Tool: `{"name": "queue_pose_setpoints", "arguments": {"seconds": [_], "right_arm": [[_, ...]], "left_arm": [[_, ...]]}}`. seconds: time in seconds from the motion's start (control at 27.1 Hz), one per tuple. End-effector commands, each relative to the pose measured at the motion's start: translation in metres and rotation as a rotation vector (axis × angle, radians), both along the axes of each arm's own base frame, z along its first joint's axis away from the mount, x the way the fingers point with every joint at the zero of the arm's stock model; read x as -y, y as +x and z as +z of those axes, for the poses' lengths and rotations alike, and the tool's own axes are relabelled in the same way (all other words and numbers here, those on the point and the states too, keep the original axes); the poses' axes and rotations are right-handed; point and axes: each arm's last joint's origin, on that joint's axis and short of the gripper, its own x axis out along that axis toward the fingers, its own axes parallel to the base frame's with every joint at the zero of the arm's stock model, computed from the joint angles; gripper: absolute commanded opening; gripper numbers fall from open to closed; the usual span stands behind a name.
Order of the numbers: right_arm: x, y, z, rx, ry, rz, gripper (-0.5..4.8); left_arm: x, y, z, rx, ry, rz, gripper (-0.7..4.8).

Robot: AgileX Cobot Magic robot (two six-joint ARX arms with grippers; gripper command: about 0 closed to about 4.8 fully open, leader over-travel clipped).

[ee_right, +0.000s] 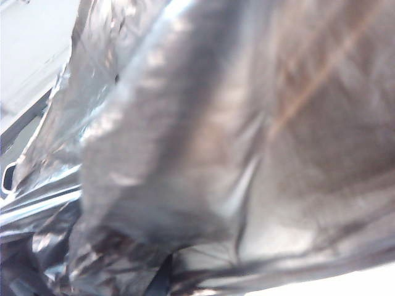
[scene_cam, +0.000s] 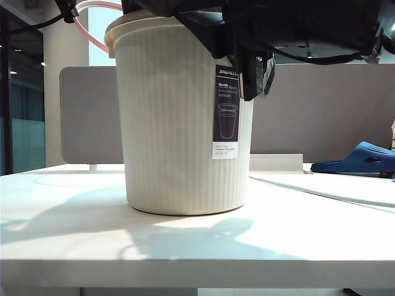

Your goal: Open the ring lid of the trash can, pull out the black garbage bag inside, and place it on the table.

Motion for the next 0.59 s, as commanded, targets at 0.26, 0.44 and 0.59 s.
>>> {"name": "queue_pose_setpoints", "arguments": {"seconds": [0.26,0.44,0.59], "right_arm": [[0.011,-0.013,0.034,0.139,0.083,0.057,-0.01],[0.015,-0.014,0.043,0.167,0.108,0.050,-0.01],[0.011,-0.008,0.060,0.234,0.130,0.085,-0.01]], "left_arm": [[0.000,-0.001,0.003,0.020,-0.018,0.012,-0.06],[-0.001,-0.001,0.006,0.006,-0.060,0.037,-0.06],[-0.002,-0.001,0.007,-0.003,-0.079,0.052,-0.06]]}}
